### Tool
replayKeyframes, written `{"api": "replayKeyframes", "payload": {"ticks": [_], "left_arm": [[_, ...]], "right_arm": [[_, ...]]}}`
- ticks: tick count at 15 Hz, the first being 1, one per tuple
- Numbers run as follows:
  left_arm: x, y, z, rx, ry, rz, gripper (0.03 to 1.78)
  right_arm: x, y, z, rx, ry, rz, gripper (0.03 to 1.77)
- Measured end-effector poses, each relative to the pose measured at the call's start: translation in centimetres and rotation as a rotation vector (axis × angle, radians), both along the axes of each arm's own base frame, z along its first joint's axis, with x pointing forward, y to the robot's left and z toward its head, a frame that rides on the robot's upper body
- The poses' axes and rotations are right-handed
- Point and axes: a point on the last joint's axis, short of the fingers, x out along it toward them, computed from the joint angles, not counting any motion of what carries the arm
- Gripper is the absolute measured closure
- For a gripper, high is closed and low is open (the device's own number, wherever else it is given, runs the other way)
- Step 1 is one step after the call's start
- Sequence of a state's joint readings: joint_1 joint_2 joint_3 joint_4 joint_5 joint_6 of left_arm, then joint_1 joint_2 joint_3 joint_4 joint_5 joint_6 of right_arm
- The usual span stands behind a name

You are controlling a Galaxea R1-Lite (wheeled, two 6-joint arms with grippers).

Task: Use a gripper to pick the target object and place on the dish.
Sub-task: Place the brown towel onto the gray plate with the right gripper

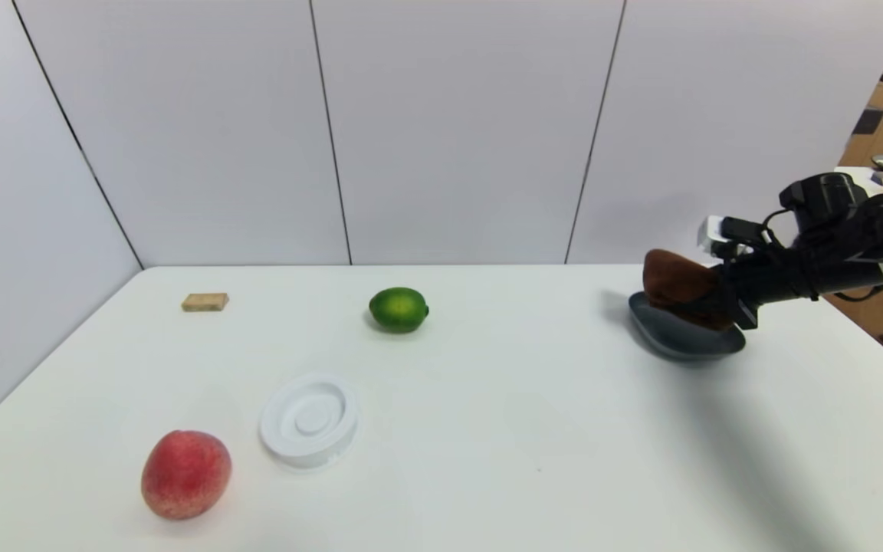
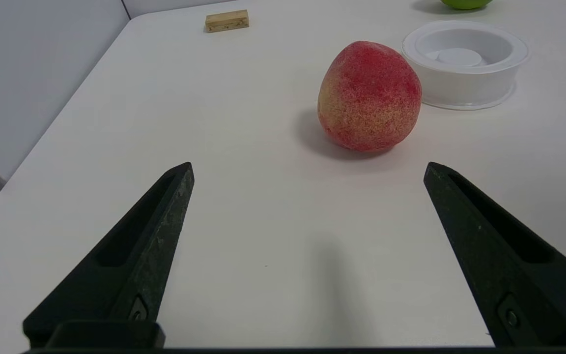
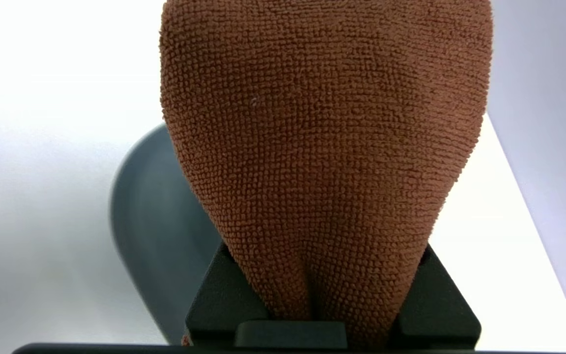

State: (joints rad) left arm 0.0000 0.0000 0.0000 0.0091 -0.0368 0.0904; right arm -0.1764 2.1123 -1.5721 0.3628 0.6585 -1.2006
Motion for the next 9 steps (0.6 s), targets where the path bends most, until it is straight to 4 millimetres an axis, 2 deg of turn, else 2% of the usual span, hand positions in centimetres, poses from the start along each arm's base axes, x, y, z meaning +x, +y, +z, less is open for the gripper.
{"api": "replayKeyframes", "payload": {"ticks": [6,9], "left_arm": [[0.0,0.0,0.0,-0.001,0.000,0.000,0.12],[0.0,0.0,0.0,-0.001,0.000,0.000,0.12]], "right_arm": [[0.5,-0.3,-1.9,0.007,0.058,-0.002,1.29],[0.3,-0.2,-2.2,0.015,0.102,0.006,1.29]]}}
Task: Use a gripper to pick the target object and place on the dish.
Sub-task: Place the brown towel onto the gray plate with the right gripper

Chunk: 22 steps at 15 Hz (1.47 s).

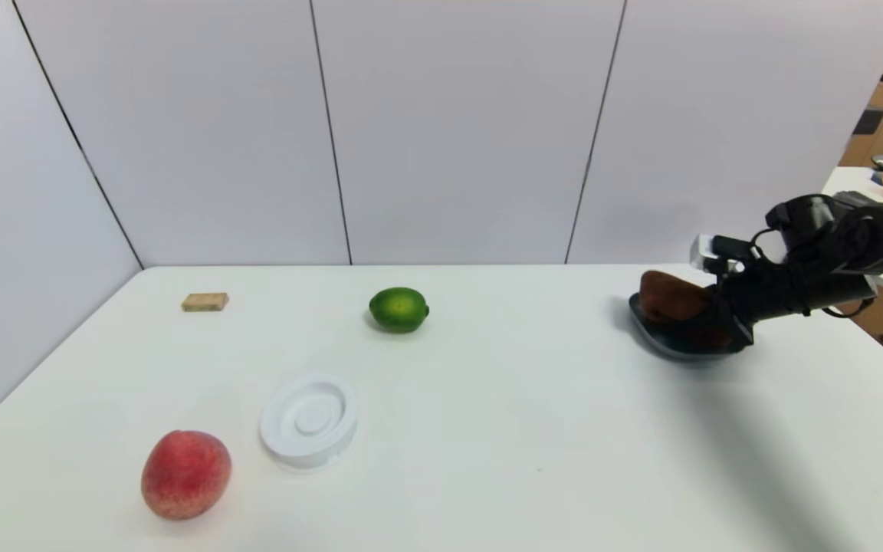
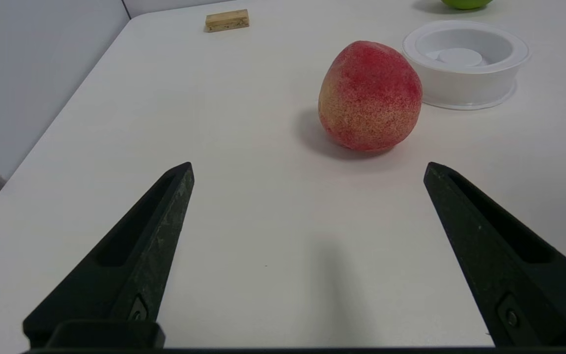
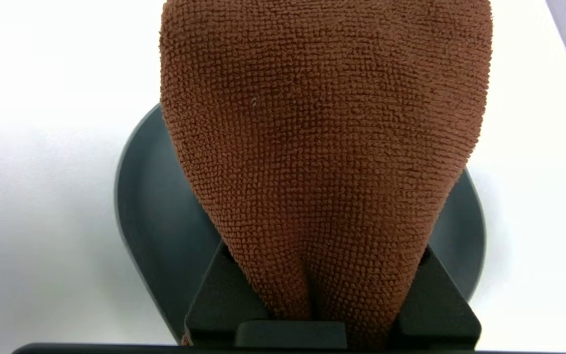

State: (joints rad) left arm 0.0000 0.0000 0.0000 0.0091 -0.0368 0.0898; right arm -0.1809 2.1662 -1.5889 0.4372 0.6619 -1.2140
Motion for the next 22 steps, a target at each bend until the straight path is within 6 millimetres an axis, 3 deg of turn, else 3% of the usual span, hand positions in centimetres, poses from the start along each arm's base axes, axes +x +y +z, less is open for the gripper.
{"api": "replayKeyframes", "payload": {"ticks": [3,7,12,22], "left_arm": [[0.0,0.0,0.0,0.000,0.000,0.000,0.12],[0.0,0.0,0.0,0.000,0.000,0.000,0.12],[0.0,0.0,0.0,0.000,0.000,0.000,0.12],[0.0,0.0,0.0,0.000,0.000,0.000,0.12]], "right_arm": [[0.0,0.0,0.0,0.001,-0.004,0.004,1.29],[0.0,0.0,0.1,-0.001,-0.006,0.003,0.81],[-0.2,0.0,0.7,-0.001,-0.015,-0.001,0.46],[-4.1,0.5,5.5,-0.013,-0.103,-0.010,0.19]]}}
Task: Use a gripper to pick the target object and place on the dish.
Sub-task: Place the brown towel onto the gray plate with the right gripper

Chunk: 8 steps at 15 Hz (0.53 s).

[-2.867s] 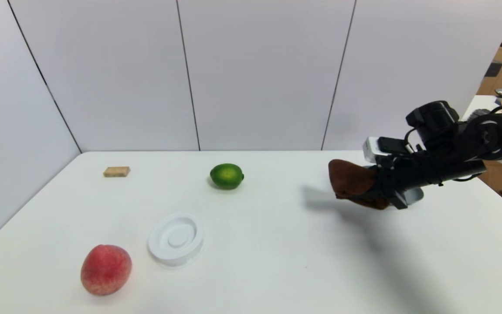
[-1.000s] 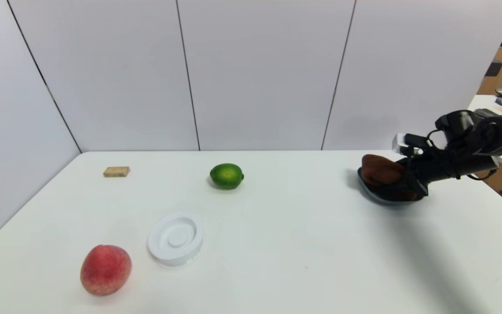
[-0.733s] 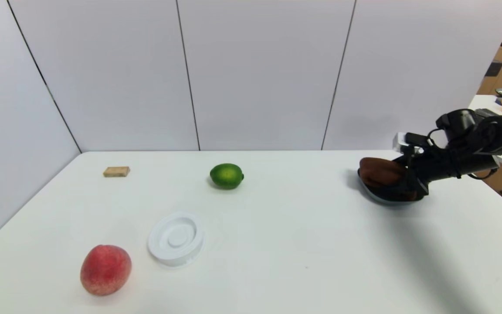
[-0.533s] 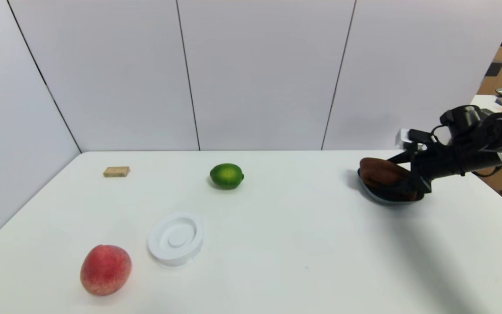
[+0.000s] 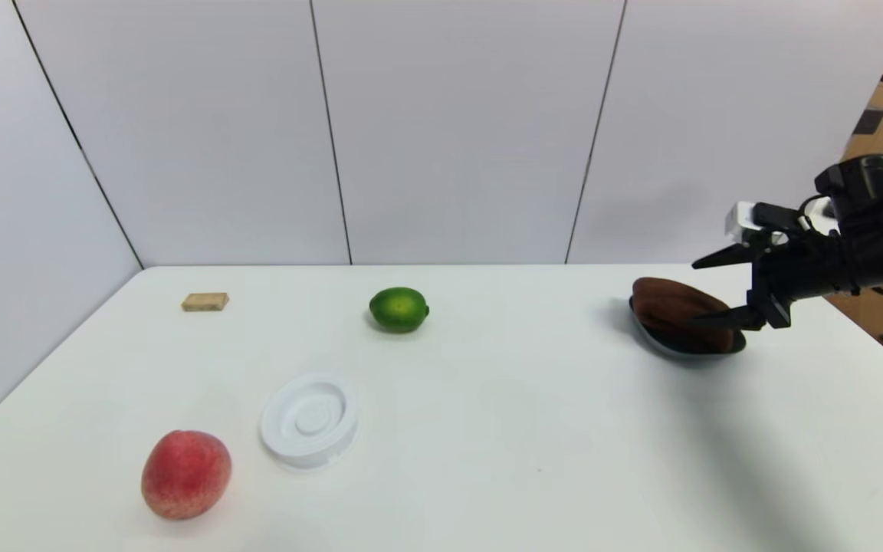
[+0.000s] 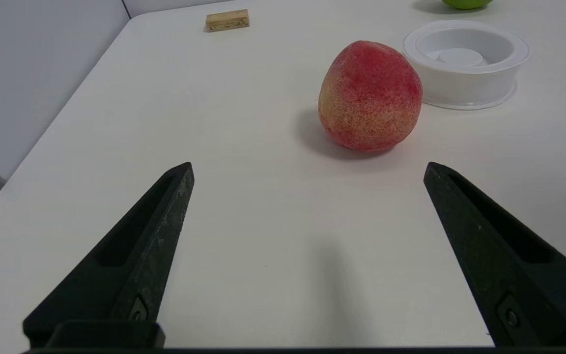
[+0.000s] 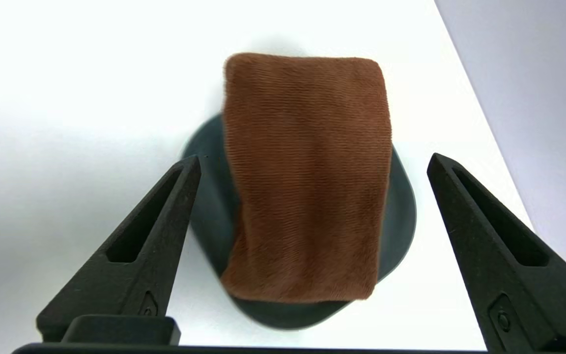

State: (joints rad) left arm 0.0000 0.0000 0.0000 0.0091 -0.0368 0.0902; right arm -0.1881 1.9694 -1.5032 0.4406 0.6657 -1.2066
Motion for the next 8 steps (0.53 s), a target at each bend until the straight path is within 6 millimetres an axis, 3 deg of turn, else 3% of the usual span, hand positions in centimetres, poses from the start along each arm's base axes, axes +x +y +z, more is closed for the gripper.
{"api": "replayKeyframes", "payload": {"ticks": [8], "left_arm": [[0.0,0.0,0.0,0.000,0.000,0.000,0.12]], "right_arm": [[-5.5,5.5,1.3,0.012,0.018,0.146,0.13]]}}
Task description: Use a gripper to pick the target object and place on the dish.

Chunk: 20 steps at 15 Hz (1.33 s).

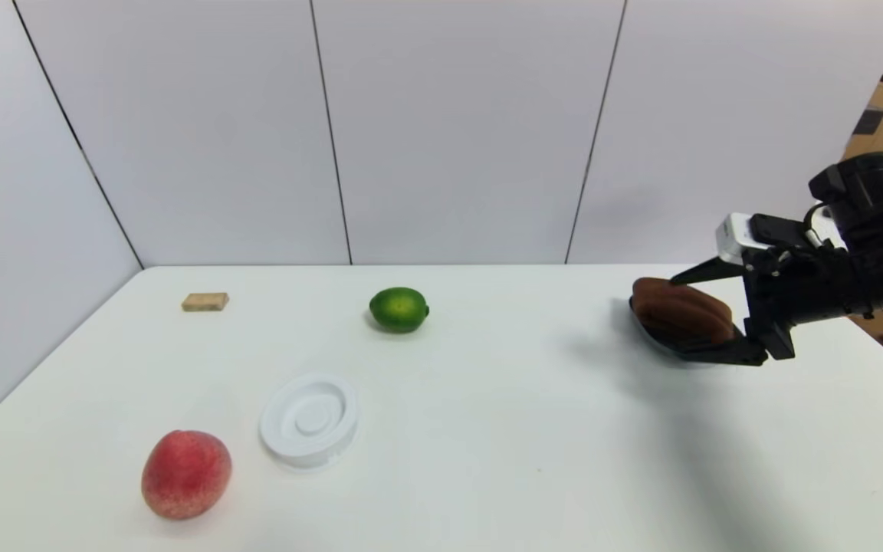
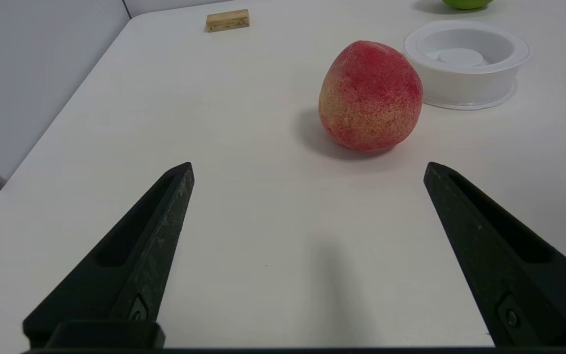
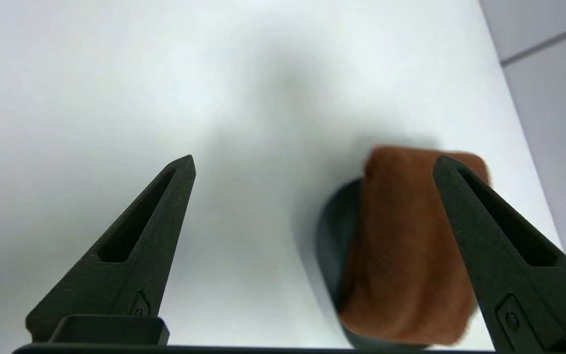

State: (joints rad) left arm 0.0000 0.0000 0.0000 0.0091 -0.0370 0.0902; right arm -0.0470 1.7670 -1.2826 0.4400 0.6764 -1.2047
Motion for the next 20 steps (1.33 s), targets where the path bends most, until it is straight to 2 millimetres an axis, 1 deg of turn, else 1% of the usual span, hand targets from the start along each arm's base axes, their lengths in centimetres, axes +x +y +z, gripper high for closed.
{"api": "replayKeyframes", "payload": {"ticks": [3,6,8,10,13,15,17,20], "left_arm": [[0.0,0.0,0.0,0.000,0.000,0.000,0.12],[0.0,0.0,0.0,0.000,0.000,0.001,0.12],[0.0,0.0,0.0,0.000,0.000,0.000,0.12],[0.0,0.0,0.0,0.000,0.000,0.000,0.12],[0.0,0.0,0.0,0.000,0.000,0.000,0.12],[0.0,0.0,0.0,0.000,0.000,0.000,0.12],[0.0,0.0,0.0,0.000,0.000,0.000,0.12],[0.0,0.0,0.0,0.000,0.000,0.000,0.12]], "right_arm": [[-2.3,1.9,0.0,0.002,0.013,0.062,0.11],[-4.6,3.3,0.4,0.021,0.029,0.090,0.11],[-6.5,4.2,1.2,0.057,0.052,0.078,0.11],[-8.7,5.0,2.5,0.125,0.090,0.035,0.11],[-11.7,4.9,4.2,0.248,0.136,-0.082,0.11],[-13.6,4.4,5.1,0.323,0.135,-0.221,0.11],[-15.3,3.8,5.3,0.379,0.114,-0.398,0.11],[-17.7,3.0,4.8,0.457,0.045,-0.567,0.11]]}}
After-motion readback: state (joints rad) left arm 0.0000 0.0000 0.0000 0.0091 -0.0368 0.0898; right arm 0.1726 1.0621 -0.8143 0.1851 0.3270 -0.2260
